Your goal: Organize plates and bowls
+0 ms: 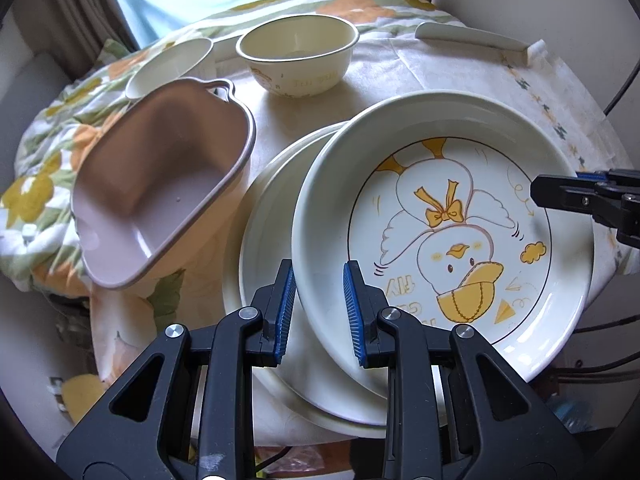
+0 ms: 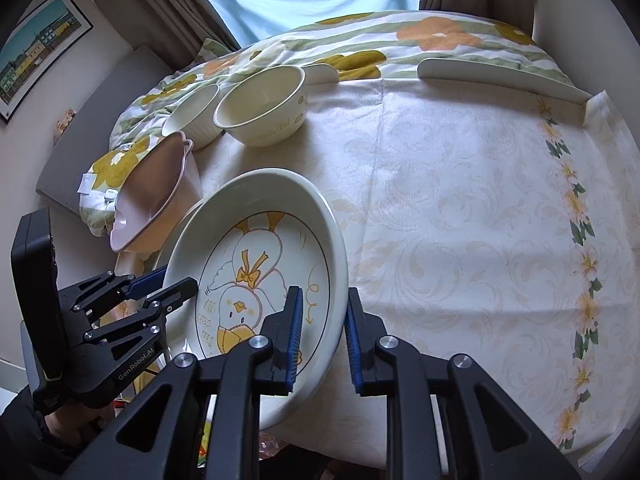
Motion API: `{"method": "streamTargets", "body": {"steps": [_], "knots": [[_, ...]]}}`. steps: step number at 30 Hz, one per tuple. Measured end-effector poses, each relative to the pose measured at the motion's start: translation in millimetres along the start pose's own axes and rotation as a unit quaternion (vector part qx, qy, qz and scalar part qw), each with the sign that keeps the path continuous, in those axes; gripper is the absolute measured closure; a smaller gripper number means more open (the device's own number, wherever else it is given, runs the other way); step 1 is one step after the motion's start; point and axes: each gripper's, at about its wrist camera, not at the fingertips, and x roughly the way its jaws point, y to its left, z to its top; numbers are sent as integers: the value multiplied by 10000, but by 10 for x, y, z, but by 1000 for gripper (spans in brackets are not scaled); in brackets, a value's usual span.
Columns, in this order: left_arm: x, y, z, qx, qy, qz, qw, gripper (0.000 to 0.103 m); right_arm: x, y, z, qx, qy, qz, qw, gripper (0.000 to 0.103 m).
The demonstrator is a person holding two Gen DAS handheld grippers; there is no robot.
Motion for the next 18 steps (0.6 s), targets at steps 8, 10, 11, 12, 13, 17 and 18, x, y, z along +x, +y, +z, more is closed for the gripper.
{"method": "streamTargets", "body": {"steps": [8,10,11,12,13,17,18], "knots": [[-79,-124,-4,451,-196,693,9964,81,41,145,-29,-640,-106,-423,9970,84],[-81,-113,-10,437,-213,751,9960,81,70,201,-33,-868,-108,-578,9945,84],[-90,-100,-8,418,-212,755,9960,81,83,220,-34,-953,-102,-626,9934,84],[-96,-85,-12,396,-209,759,9961,81,90,226,-40,-980,-99,-632,9931,84],[-99,-72,-13,379,-204,769,9961,81,101,223,-44,-973,-87,-605,9934,84],[-113,-33,-42,341,-197,862,9955,81,149,247,-52,-1023,-73,-635,9927,84],[-116,-25,-46,319,-202,896,9953,81,166,266,-64,-1057,-65,-672,9921,84]]}}
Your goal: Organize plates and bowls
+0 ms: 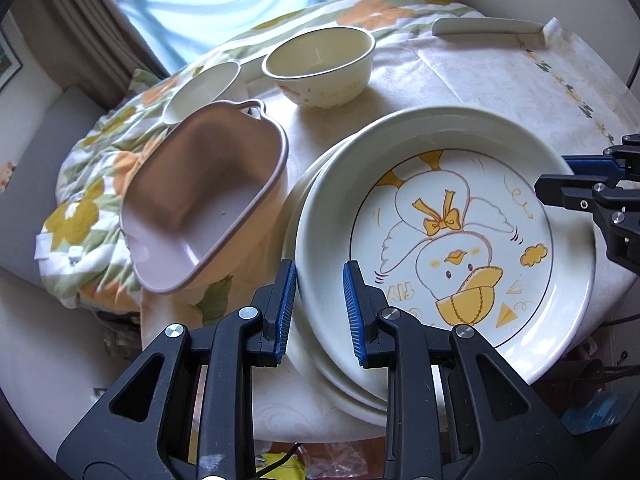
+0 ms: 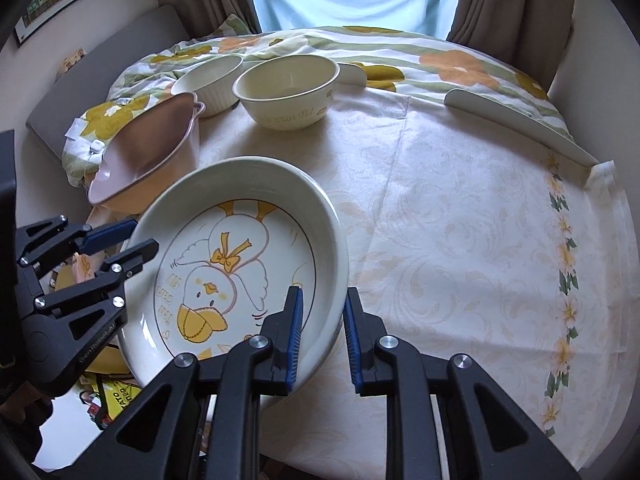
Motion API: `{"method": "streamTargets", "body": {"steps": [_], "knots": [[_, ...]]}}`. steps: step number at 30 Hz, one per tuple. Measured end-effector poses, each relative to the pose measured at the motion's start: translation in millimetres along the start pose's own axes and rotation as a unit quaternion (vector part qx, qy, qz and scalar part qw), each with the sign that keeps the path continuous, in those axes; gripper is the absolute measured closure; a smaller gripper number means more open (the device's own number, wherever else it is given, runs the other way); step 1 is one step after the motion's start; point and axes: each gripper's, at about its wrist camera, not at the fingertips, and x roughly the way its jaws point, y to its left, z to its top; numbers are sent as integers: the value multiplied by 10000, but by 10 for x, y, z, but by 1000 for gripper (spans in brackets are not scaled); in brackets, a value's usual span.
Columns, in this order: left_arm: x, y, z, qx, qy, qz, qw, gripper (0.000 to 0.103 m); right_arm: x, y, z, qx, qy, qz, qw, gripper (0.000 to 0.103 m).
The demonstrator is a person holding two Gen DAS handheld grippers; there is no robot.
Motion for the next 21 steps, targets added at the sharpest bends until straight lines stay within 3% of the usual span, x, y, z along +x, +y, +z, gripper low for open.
{"method": "streamTargets", "body": {"steps": [13,21], "knots": [[-15,57,0,-167,56,-33,9998,81,49,45,-14,-72,29,17,10000,84],[-75,133,67,-470,143,-209,9986,81,-74,-126,29,293,-100,442,9985,84]]}}
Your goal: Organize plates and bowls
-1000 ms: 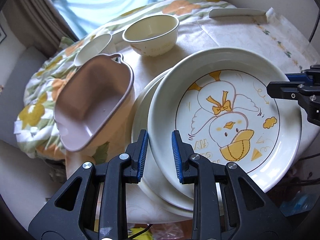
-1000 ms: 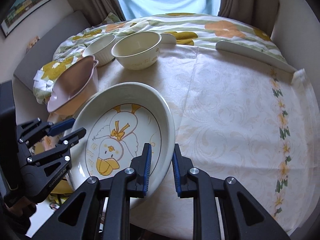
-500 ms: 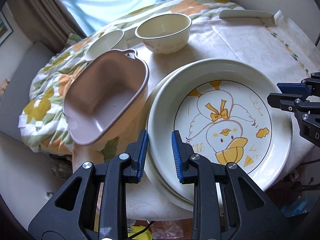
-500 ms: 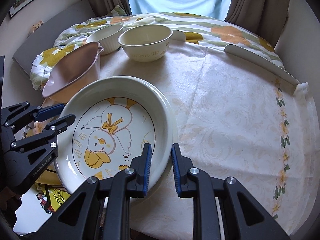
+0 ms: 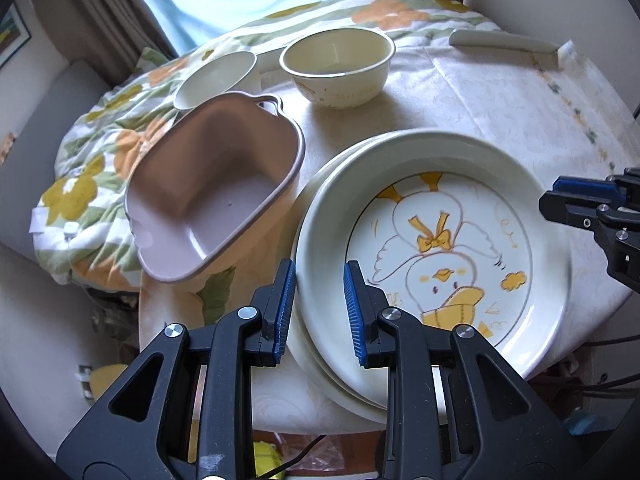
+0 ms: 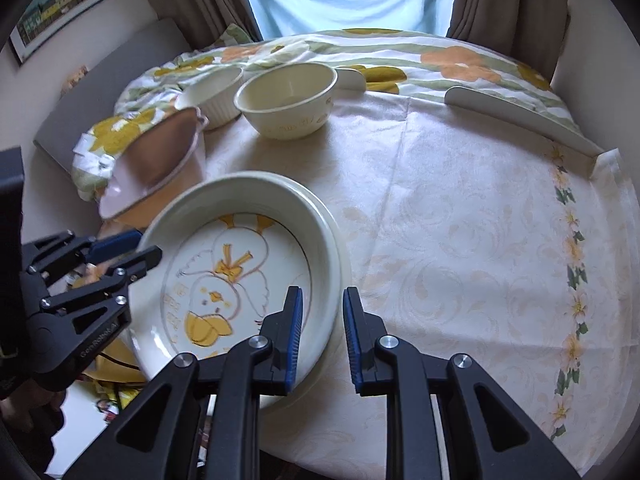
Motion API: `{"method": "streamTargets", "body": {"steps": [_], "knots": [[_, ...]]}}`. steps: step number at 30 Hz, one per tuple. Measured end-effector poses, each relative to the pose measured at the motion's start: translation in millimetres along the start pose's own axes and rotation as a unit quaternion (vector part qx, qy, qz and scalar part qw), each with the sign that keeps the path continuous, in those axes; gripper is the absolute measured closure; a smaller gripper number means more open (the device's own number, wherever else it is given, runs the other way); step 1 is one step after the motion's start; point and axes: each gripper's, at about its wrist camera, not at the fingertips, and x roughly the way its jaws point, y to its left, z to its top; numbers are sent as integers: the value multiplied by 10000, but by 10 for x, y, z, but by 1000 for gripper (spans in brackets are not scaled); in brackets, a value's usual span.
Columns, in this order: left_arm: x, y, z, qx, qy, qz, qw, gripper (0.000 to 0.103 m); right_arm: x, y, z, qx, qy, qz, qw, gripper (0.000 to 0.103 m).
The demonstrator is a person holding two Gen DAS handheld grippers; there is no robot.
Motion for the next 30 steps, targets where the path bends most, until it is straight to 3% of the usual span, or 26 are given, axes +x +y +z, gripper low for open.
{"method": "streamTargets", "body": {"steps": [2,4,6,7,8,10,11,12,17,21,24,26,29,30], "knots": [[-84,53,32,-221,-32,-207,9995,81,-86,-46,38,100,-79,119,9998,84],[-181,138,57,-502,-58,-338,9982,81,-175,-86,83,144,-189,254,9994,69],[-276,246,70,-786,-101,-449,9958,79,-273,-129,149,185,-326,491,9981,26],[-317,304,68,-921,-122,-485,9945,78,-312,-145,176,188,-390,599,9973,22],[-365,372,62,-1077,-158,-484,9929,71,-355,-156,220,182,-454,711,9963,21],[-422,491,57,-1300,-246,-431,9903,37,-396,-140,318,97,-511,859,9949,21],[-474,570,41,-1455,-364,-367,9880,12,-405,-121,376,36,-519,891,9947,21],[-511,642,30,-1571,-459,-303,9860,5,-401,-102,429,-20,-512,926,9944,21],[-581,1062,43,-2120,-455,-25,9762,4,-318,151,788,-338,-383,1209,9914,21],[-489,1487,13,-2787,-478,-231,9589,4,-155,430,1066,-675,-320,1258,9892,21],[-298,1713,-6,-3178,-277,-416,9469,4,129,628,1272,-774,42,1384,9873,21],[-168,1790,-11,-3307,-220,-484,9423,4,343,725,1374,-810,261,1529,9846,21],[93,1834,4,-3427,-36,-593,9376,5,660,869,1467,-941,545,1401,9841,22],[168,1823,9,-3425,4,-627,9374,5,752,888,1468,-955,612,1423,9833,31]]}}
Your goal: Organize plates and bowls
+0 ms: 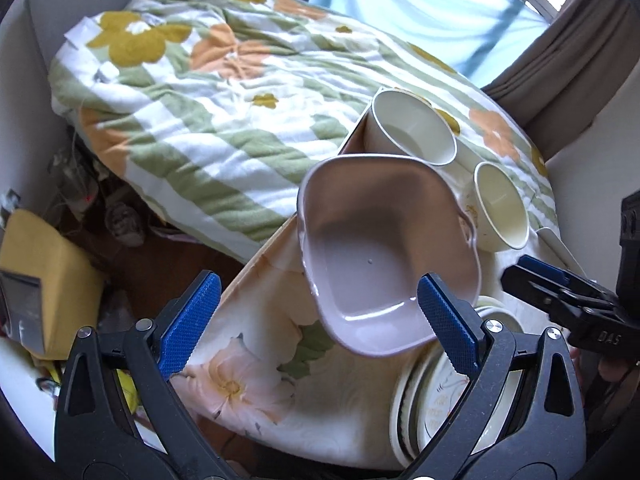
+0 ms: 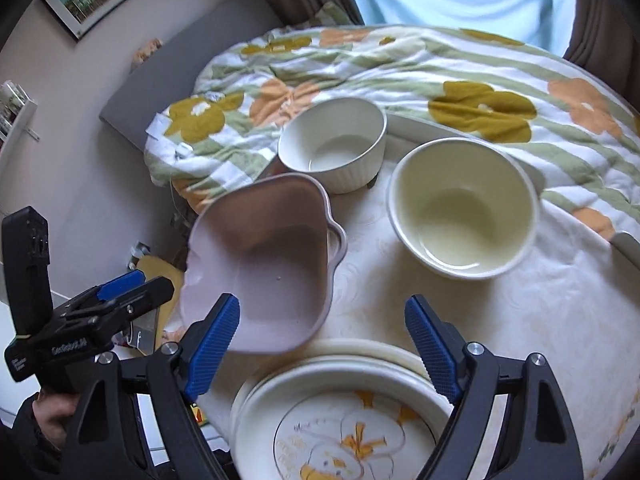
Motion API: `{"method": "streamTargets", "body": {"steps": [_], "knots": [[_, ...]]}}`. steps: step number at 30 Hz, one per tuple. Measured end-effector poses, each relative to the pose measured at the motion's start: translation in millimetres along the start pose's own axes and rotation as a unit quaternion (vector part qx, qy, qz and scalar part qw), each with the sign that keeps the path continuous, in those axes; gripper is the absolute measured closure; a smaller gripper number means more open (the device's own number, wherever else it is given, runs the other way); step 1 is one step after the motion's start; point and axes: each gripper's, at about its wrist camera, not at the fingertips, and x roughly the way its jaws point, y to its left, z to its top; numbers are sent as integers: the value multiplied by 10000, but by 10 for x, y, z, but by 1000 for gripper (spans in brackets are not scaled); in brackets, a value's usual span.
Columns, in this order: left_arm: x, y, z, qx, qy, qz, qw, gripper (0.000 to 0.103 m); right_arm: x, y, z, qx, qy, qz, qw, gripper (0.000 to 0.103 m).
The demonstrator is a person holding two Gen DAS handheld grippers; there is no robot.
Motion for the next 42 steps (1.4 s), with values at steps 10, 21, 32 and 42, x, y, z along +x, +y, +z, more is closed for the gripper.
{"method": "streamTargets", "body": {"steps": [10,21,32,42], "knots": [[617,22,48,-58,478,-98,9988,59,672,3,160,-27,526,81,9986,76],[525,-117,141,436,328,79,9985,80,600,67,141,-103,326,-64,9994,91],[-281,-754,45,1167,-321,81,9926,80,-318,81,-206,127,-449,-47,9989,91],[-822,-1809,-576,1659,-417,-351,9846,80,-1393,-359,-930,620,-956,-284,9931,91]]}}
